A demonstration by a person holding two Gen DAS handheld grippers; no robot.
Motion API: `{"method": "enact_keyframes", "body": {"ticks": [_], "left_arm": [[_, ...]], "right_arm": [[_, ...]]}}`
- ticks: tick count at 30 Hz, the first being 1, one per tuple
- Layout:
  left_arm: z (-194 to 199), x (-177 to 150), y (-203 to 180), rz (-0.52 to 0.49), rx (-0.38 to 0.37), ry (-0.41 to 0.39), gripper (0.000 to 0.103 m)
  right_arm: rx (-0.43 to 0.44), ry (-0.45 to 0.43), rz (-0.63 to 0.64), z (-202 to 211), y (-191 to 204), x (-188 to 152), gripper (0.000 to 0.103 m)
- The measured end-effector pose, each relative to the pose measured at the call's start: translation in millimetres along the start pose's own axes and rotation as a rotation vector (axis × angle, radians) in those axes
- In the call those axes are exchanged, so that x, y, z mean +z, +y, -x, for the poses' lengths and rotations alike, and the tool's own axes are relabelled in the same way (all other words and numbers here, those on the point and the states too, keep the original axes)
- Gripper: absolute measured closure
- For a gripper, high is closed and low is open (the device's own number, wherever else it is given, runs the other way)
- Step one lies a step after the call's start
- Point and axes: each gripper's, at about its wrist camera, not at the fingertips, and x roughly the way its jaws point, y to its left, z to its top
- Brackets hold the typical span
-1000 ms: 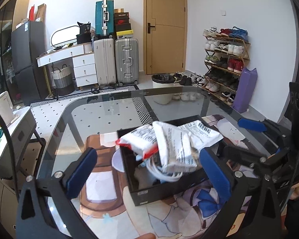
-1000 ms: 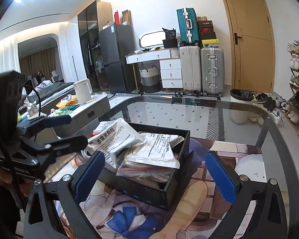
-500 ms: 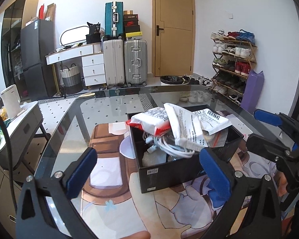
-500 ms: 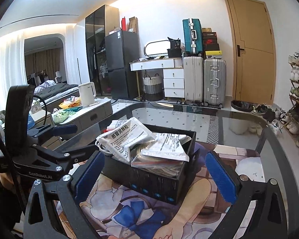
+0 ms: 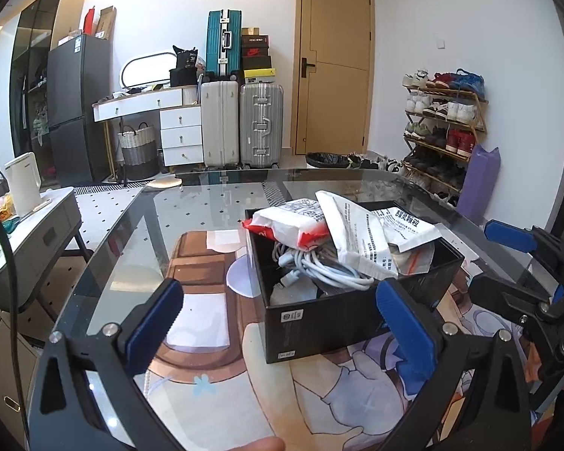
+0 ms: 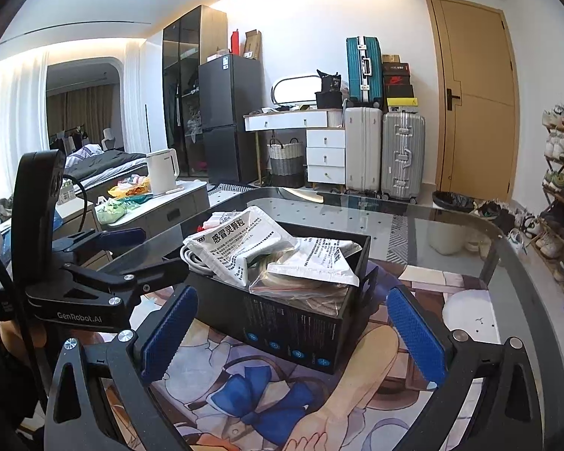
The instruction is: Organize soft objects
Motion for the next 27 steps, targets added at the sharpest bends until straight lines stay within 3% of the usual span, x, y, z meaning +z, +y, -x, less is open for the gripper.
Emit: {"method": "enact_keyframes", "body": {"ticks": [27], "left_arm": [[5.4, -0.9, 2.2, -0.003, 0.015, -0.028, 0.0]], "right_arm": [[-0.008, -0.043, 0.005, 9.2, -1.5, -4.2, 0.001]]}}
